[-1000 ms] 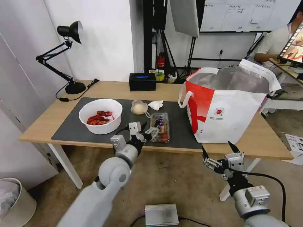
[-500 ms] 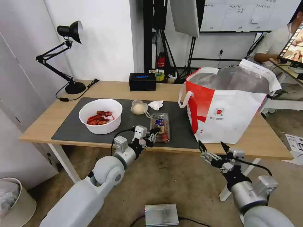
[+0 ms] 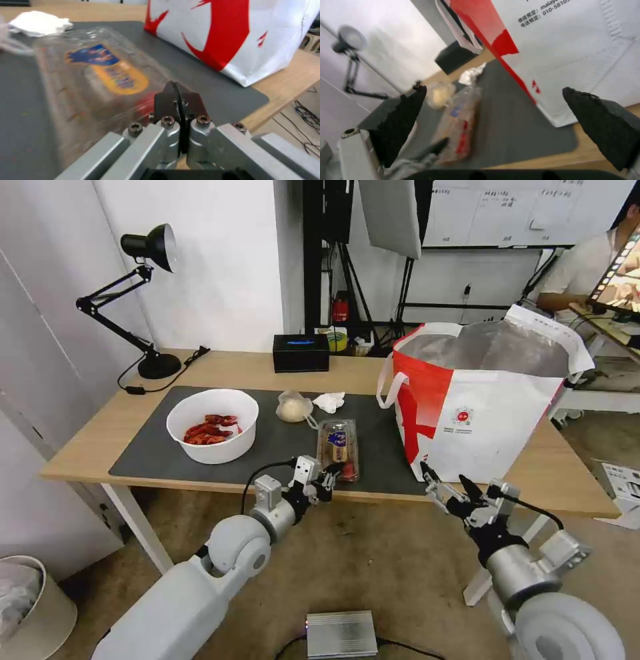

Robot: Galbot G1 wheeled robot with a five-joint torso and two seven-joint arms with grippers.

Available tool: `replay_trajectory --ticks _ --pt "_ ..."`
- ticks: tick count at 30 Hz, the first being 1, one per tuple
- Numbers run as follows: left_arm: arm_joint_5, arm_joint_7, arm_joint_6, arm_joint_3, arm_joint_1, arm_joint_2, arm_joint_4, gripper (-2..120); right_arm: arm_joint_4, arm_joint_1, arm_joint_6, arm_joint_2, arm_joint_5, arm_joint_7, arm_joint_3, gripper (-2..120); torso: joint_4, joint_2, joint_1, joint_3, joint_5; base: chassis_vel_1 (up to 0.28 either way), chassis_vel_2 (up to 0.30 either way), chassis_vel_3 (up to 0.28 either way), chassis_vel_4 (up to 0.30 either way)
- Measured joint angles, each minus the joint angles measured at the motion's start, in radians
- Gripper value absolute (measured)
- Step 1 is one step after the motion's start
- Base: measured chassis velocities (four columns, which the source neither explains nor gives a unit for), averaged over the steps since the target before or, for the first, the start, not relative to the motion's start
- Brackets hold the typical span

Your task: Pick up the trash from the table and place it into the takeout bag.

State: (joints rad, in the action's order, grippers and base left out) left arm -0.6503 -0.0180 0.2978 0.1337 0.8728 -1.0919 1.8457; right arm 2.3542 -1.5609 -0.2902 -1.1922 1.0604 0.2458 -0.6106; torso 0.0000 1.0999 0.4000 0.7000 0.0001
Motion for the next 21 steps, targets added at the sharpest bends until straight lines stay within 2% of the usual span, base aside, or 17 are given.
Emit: replay_trajectory --ticks 5,8,21 --pt "-0.005 -0.007 -0.005 0.041 -0.046 -0.019 -0.036 0 -0.006 0.037 -0.007 -0.005 0.123 0.028 0.007 100 -0.0005 0.000 0.000 0.000 -0.0002 0.000 0.000 0.000 0.000" --pt "-0.014 -0.027 -0.005 0.050 -0.062 -0.028 -0.053 0 -0.038 0.110 -0.018 -0.003 0.225 0.061 0.036 100 0.0000 0.000 0.000 0.000 -0.0001 0.000 0.000 0.000 0.000" --pt "-0.036 -0.063 -0.008 0.022 -0.057 -0.034 -0.064 0 -0.154 0.255 -0.043 0.024 0.341 0.094 0.079 100 -0.0001 0.000 0.000 0.000 -0.0001 0.000 0.000 0.000 0.000"
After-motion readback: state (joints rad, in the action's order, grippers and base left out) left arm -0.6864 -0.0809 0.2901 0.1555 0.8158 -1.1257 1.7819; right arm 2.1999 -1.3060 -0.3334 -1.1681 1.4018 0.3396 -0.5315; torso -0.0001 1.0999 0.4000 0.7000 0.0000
